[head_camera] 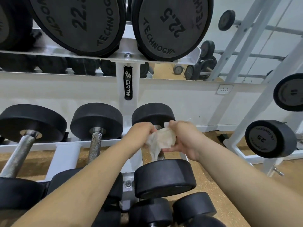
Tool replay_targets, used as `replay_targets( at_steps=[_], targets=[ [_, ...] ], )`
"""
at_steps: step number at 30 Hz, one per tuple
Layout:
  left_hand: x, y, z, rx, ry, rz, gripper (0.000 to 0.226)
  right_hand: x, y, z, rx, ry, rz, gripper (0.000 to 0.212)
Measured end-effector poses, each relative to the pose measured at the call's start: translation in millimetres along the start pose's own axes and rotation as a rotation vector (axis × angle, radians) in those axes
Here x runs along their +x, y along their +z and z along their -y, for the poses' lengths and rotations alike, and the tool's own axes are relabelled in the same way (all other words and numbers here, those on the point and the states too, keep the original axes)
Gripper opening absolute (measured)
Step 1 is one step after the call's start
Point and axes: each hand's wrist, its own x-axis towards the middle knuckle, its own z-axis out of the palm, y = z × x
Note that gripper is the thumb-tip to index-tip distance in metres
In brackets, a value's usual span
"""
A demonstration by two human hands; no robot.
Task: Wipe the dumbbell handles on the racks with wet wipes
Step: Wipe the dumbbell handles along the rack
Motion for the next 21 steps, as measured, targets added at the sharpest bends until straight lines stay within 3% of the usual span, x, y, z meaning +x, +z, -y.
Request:
replay_targets(
  at_steps=[2,4,7,9,12,14,17,19,21],
  targets=[
    [-2.7,-1.1,-0.5,-0.137,-0.021,0.171,0.03,-0.7,-1.4,-4.4,0.1,0.07,0.087,0.026],
    [-4.3,-1.3,7.5,-0.067,-0.003,0.221,0.026,-1.8,-2.9,-11.3,0.118,0.076,0.054,0.031],
    [1.6,-3.3,21.0,0.086,0.111,0.077,0.003,-4.9,-3.9,-21.7,-0.131,-0.052,-0.166,0.041],
    [7.0,-2.9,26.2,0.109,0.248,-0.03,0.009,-8.6,-1.7,-26.8,-0.327,-0.164,-0.235,0.051],
    [9.2,1.5,30.1,0.136,0.379,-0.094,0.032,-8.0,3.3,-34.0,-0.556,-0.216,-0.192,0.053],
    [11.9,1.8,36.7,0.44,0.483,-0.128,0.038,-3.3,2.2,-36.2,-0.595,-0.219,-0.199,0.048],
    [17.6,-0.2,45.2,1.15,0.813,-0.186,0.055,-3.7,-2.5,-36.4,-0.638,-0.256,-0.208,0.024],
    [23.9,3.8,43.3,1.354,0.999,-0.114,0.067,-3.5,-2.8,-36.6,-0.609,-0.252,-0.224,0.018],
    [35.0,10.7,43.9,1.451,1.161,0.006,0.055,-4.3,1.2,-35.7,-0.583,-0.251,-0.205,0.03]
  ],
)
